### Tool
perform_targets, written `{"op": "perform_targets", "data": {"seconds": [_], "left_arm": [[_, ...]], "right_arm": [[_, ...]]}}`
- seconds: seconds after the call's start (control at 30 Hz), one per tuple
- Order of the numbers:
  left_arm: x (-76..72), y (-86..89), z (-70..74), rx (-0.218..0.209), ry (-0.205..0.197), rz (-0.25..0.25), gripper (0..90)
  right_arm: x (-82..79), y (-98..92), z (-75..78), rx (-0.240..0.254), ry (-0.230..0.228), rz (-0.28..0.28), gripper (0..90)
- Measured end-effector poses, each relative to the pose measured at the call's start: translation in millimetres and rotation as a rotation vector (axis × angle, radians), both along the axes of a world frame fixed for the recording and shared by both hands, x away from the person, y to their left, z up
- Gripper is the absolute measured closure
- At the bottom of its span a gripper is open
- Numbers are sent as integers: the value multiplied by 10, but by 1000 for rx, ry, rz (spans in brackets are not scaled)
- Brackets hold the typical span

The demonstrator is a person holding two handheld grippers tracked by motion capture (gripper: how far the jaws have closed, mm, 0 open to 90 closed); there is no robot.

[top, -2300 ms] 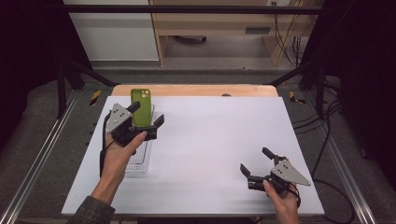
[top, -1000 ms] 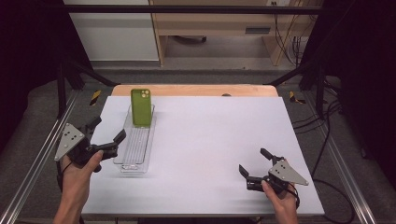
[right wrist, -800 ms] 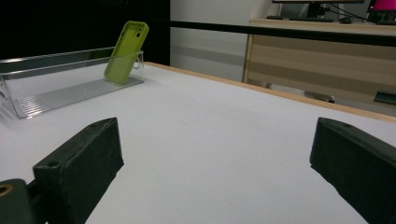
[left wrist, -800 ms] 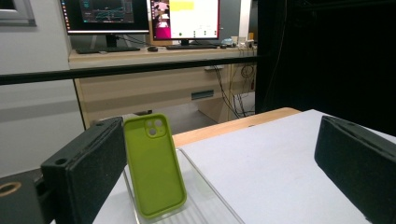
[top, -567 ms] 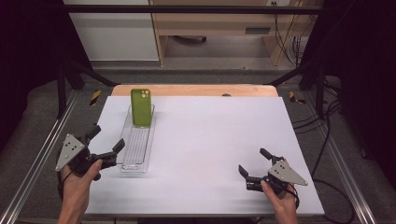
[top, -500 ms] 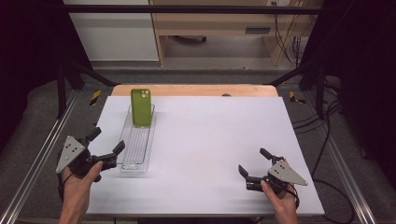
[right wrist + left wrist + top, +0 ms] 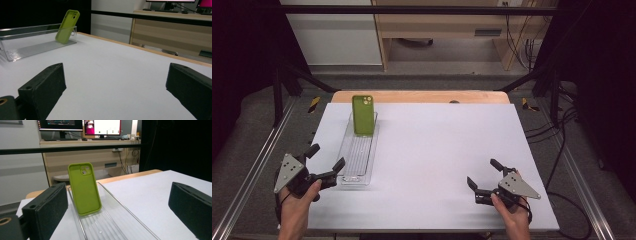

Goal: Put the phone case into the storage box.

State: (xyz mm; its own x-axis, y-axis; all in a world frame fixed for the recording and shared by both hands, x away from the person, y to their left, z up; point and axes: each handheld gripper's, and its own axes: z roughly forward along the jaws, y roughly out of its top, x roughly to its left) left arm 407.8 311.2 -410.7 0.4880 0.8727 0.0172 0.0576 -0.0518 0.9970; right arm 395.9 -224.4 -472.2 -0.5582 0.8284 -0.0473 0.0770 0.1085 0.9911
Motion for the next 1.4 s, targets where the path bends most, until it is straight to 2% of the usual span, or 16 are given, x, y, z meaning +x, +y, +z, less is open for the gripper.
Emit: {"op": "perform_targets", "data": {"seconds": [0.33, 0.5, 0.97, 1.4], "left_arm": [[-18, -79, -109, 26, 10, -37, 22], [-30, -107, -176, 39, 12, -36, 22], [-54, -120, -279, 37, -2, -32, 22], [-59, -79, -398, 30, 14, -25, 23]], "right_arm": [[0, -5, 3, 3, -3, 0, 23], [0, -6, 3, 3, -2, -1, 23], [-1, -11, 5, 6, -5, -1, 22], [3, -33, 5, -16, -24, -8, 22]]}}
